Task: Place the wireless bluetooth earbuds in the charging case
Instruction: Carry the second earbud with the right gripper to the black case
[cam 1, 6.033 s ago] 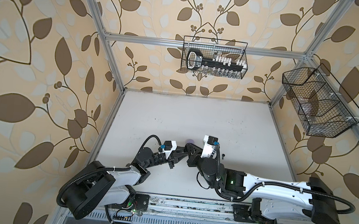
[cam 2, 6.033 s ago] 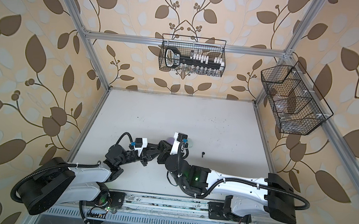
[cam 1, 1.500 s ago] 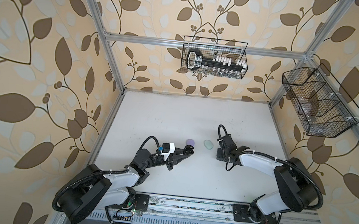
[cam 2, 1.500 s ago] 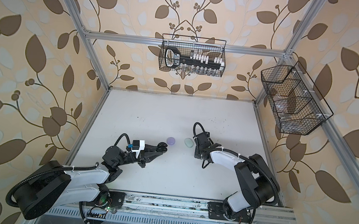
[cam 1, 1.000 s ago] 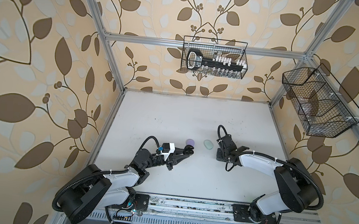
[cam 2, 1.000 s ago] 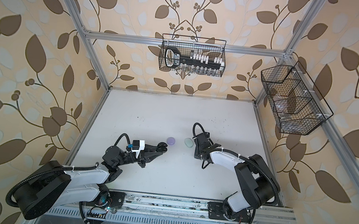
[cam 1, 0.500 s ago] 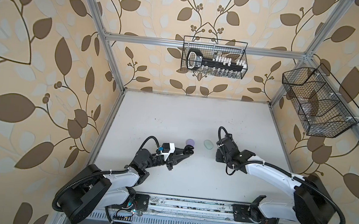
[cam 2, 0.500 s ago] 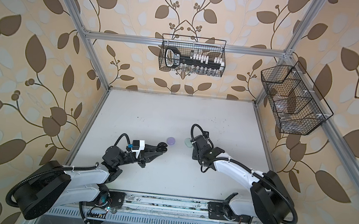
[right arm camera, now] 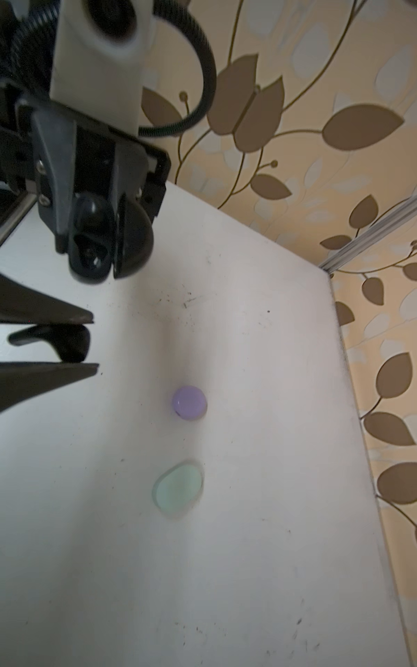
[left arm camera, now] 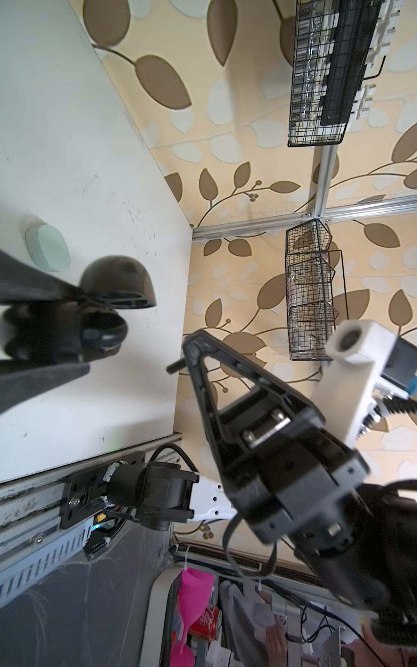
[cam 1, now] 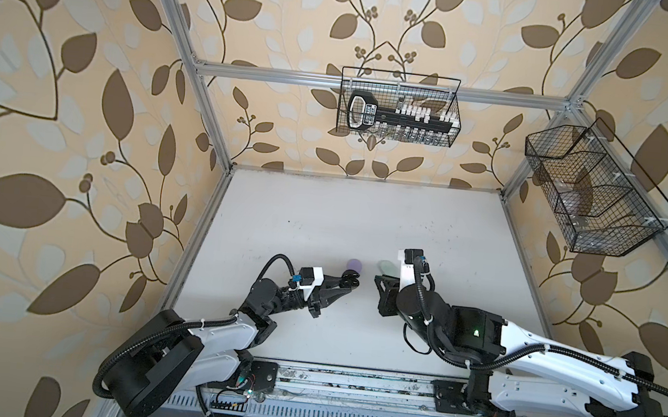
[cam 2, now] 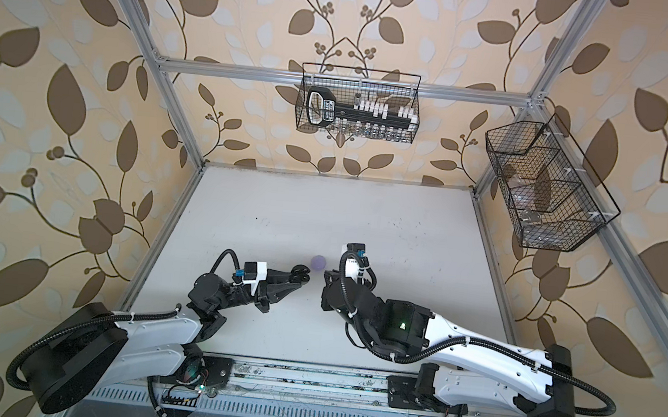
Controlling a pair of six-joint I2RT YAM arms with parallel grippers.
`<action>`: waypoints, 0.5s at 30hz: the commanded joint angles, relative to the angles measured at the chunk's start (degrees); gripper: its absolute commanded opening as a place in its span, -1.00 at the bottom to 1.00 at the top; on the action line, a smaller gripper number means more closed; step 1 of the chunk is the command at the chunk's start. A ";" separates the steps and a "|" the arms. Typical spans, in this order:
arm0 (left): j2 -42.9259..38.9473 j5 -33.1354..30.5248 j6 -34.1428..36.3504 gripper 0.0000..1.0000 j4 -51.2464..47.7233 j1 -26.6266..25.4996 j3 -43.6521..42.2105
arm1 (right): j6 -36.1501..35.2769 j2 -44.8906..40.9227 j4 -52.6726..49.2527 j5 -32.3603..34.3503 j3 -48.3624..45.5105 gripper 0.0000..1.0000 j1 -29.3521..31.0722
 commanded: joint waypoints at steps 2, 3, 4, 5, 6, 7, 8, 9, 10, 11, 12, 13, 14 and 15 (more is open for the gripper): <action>-1.39 -0.53 -0.13 -1.00 3.77 -0.41 -0.04 | -0.52 0.06 12.24 5.84 -2.44 -0.76 4.54; -1.55 -0.53 -0.28 -1.00 3.76 -0.41 -0.03 | -1.26 0.29 14.92 6.26 -3.18 -0.76 5.21; -1.79 -0.53 -0.37 -1.00 3.77 -0.41 0.04 | -1.99 0.67 17.25 6.56 -3.77 -0.77 5.72; -2.08 -0.53 -0.44 -1.00 3.76 -0.43 -0.12 | -2.93 1.08 19.61 7.13 -4.43 -0.77 6.26; -2.35 -0.61 -0.48 -1.00 3.77 -0.43 -0.28 | -3.72 1.56 21.84 7.61 -4.81 -0.76 6.65; -2.58 -0.61 -0.56 -1.00 3.76 -0.42 -0.27 | -4.17 2.01 23.25 8.02 -5.19 -0.76 6.80; -2.80 -0.61 -0.61 -1.00 3.81 -0.41 -0.31 | -4.45 2.50 24.71 8.26 -5.37 -0.76 6.81; -2.89 -0.62 -0.66 -1.00 3.79 -0.42 -0.31 | -4.64 2.97 26.09 8.52 -5.71 -0.76 6.84; -2.94 -0.70 -0.72 -1.00 3.76 -0.43 -0.34 | -4.88 3.27 27.18 8.71 -6.01 -0.77 6.80; -2.98 -0.70 -0.75 -1.00 3.76 -0.41 -0.38 | -5.04 3.61 28.51 9.10 -6.46 -0.77 6.89; -3.03 -0.62 -0.88 -1.00 3.77 -0.41 -0.31 | -5.02 3.79 29.67 9.31 -6.92 -0.77 6.83; -3.07 -0.61 -0.92 -1.00 3.78 -0.42 -0.31 | -5.08 4.03 30.64 9.54 -7.26 -0.77 6.81; -3.16 -0.61 -1.09 -1.00 3.80 -0.41 -0.28 | -5.22 4.32 31.51 9.74 -7.57 -0.76 6.87; -3.29 -0.61 -1.19 -1.00 3.77 -0.41 -0.31 | -5.26 4.64 32.08 10.06 -7.74 -0.77 6.89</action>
